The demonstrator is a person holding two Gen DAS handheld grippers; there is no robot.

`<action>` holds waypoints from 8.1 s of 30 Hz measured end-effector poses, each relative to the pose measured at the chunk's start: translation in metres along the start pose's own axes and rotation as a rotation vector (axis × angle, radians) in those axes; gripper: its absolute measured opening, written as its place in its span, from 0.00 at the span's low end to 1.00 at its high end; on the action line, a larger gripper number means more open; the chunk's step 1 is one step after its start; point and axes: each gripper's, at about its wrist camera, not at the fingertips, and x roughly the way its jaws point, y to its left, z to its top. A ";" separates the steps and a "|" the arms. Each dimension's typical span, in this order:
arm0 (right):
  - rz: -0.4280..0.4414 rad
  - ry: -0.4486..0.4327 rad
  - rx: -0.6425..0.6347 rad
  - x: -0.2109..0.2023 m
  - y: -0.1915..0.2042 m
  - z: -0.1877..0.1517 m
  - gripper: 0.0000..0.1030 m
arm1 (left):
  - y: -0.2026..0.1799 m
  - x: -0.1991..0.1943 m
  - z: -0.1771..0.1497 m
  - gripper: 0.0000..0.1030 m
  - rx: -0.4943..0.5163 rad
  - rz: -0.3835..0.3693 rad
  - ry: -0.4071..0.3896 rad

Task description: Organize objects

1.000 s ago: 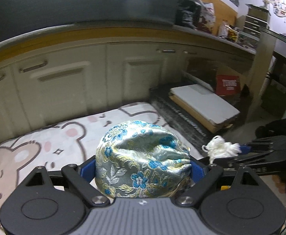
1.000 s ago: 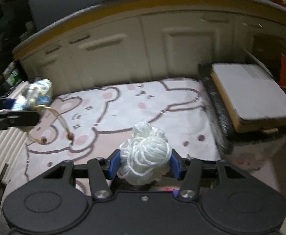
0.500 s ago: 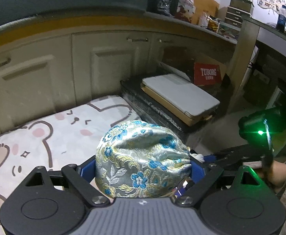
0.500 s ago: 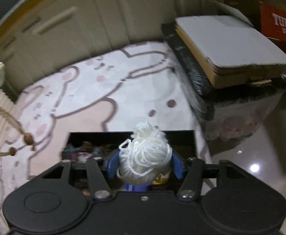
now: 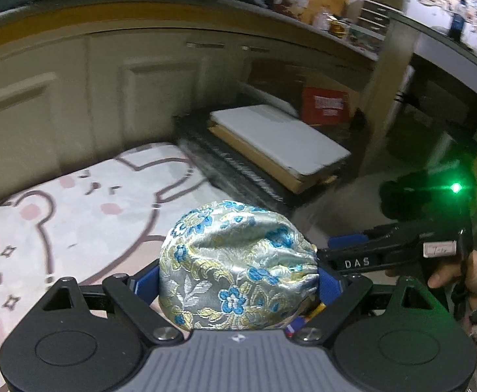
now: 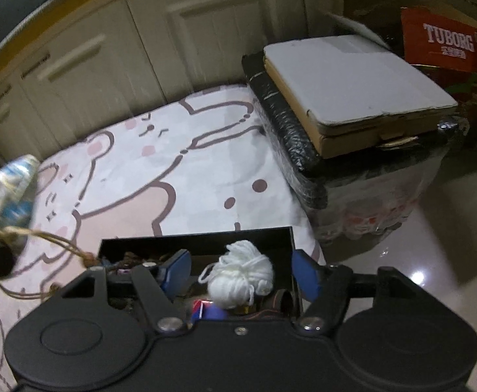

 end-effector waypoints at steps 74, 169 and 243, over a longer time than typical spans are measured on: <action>0.066 0.056 0.230 -0.012 0.008 -0.021 0.67 | -0.018 0.071 -0.029 0.96 0.052 -0.150 0.304; -0.207 -0.125 -0.039 -0.251 0.109 -0.104 1.00 | -0.074 -0.196 -0.075 1.00 -0.111 0.349 0.015; -0.192 -0.116 -0.021 -0.249 0.105 -0.104 1.00 | -0.073 -0.195 -0.075 1.00 -0.118 0.353 0.019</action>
